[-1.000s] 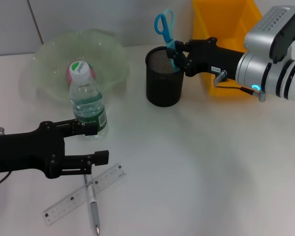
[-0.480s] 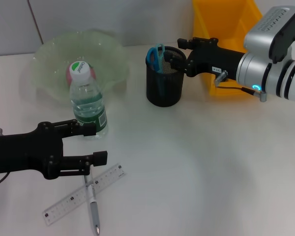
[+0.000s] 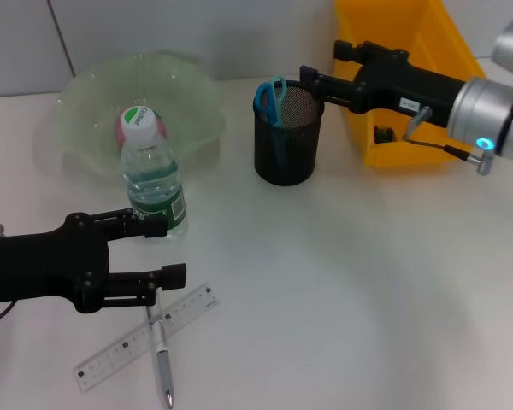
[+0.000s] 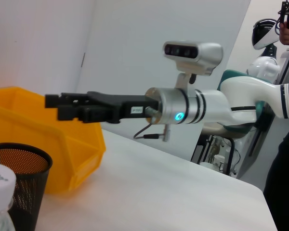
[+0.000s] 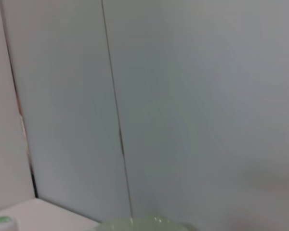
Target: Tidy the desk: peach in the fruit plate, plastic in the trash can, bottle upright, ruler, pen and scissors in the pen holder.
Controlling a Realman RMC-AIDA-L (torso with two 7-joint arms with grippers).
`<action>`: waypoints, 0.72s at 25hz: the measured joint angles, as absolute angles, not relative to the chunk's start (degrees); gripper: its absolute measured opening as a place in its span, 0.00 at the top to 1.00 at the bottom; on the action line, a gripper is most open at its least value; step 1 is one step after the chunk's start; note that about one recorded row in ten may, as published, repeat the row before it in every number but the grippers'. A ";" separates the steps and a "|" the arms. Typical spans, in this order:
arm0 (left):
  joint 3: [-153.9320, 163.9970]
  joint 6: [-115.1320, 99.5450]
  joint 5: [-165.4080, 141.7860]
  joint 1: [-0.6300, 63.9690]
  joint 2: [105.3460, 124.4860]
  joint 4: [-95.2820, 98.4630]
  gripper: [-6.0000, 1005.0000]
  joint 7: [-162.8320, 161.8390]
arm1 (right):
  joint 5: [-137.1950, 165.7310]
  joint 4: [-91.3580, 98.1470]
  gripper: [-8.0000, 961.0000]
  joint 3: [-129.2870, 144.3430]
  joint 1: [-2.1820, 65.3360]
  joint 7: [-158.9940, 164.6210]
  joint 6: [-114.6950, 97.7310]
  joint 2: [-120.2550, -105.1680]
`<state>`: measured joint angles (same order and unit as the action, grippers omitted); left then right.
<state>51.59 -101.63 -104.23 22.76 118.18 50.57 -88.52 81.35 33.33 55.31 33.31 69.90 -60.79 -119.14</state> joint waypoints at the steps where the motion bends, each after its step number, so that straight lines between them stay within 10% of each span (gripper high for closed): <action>1: 51.59 -101.68 -104.23 22.76 118.19 50.57 0.19 -88.68 | 81.39 35.21 0.38 55.41 31.94 72.37 -62.76 -119.09; 8: 51.59 -101.96 -104.23 22.76 118.14 50.67 0.19 -89.16 | 86.20 37.87 0.14 55.38 30.19 83.33 -73.17 -115.93; 18: 52.12 -102.41 -104.65 22.96 118.19 53.11 0.19 -91.01 | 108.04 47.95 0.14 55.20 30.37 100.21 -88.65 -113.54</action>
